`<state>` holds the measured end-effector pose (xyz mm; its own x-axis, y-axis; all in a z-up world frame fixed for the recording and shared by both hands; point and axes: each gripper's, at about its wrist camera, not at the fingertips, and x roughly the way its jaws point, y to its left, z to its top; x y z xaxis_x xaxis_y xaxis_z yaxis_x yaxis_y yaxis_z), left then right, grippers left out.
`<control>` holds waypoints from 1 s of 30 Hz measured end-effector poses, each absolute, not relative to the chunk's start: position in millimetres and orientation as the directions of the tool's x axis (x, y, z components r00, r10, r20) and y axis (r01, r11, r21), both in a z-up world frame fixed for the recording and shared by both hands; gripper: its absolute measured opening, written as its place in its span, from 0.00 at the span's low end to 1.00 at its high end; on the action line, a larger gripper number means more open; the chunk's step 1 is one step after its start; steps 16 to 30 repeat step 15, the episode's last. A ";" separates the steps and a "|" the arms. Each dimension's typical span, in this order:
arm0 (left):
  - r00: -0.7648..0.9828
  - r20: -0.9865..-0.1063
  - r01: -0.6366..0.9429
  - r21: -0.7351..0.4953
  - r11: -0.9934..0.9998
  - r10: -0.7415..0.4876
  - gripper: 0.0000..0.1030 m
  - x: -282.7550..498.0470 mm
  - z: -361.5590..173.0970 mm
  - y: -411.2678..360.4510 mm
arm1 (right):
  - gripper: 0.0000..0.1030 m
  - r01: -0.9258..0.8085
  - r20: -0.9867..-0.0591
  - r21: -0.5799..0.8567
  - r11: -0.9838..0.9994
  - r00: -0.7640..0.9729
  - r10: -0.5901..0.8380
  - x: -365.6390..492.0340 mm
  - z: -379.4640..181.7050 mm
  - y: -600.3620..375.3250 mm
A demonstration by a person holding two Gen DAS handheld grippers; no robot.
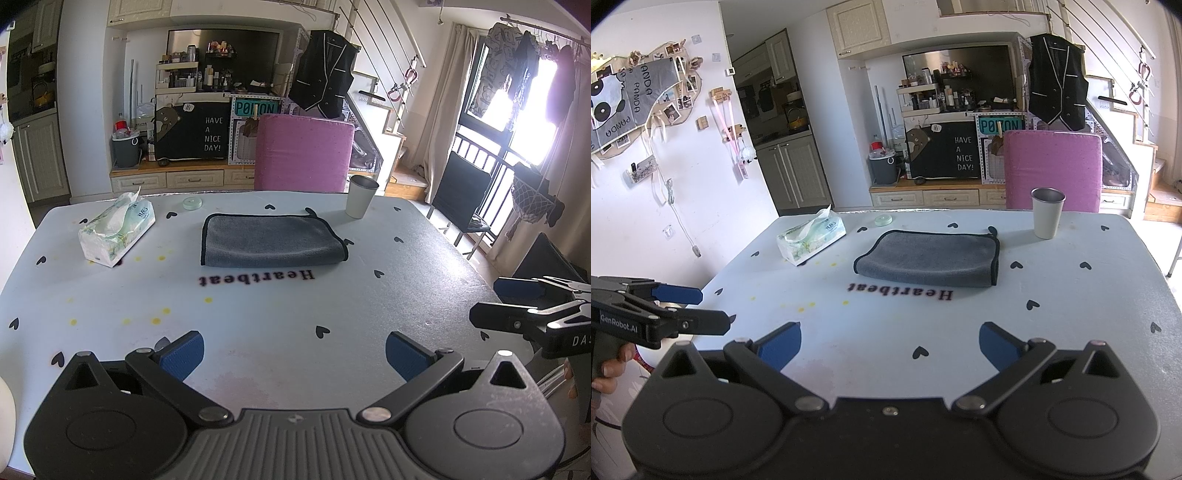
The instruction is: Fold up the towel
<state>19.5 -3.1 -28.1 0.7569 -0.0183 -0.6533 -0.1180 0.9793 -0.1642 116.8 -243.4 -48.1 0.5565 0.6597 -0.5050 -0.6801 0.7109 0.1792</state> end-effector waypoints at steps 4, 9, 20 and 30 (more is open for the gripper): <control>0.757 -0.654 -0.118 -0.164 0.979 -0.018 1.00 19.5 -28.1 -3.2 | 1.00 -0.680 -0.505 0.180 0.711 0.557 0.660 116.7 -48.1 -243.3; 0.757 -0.654 -0.124 -0.163 0.979 -0.013 1.00 18.8 -28.7 -2.0 | 1.00 -0.680 -0.505 0.180 0.711 0.556 0.660 117.0 -48.1 -243.6; 0.754 -0.657 -0.133 -0.161 0.978 -0.006 1.00 15.3 -30.6 5.7 | 1.00 -0.679 -0.505 0.180 0.712 0.557 0.659 117.0 -48.0 -243.5; 0.754 -0.657 -0.133 -0.161 0.978 -0.006 1.00 15.3 -30.6 5.7 | 1.00 -0.679 -0.505 0.180 0.712 0.557 0.659 117.0 -48.0 -243.5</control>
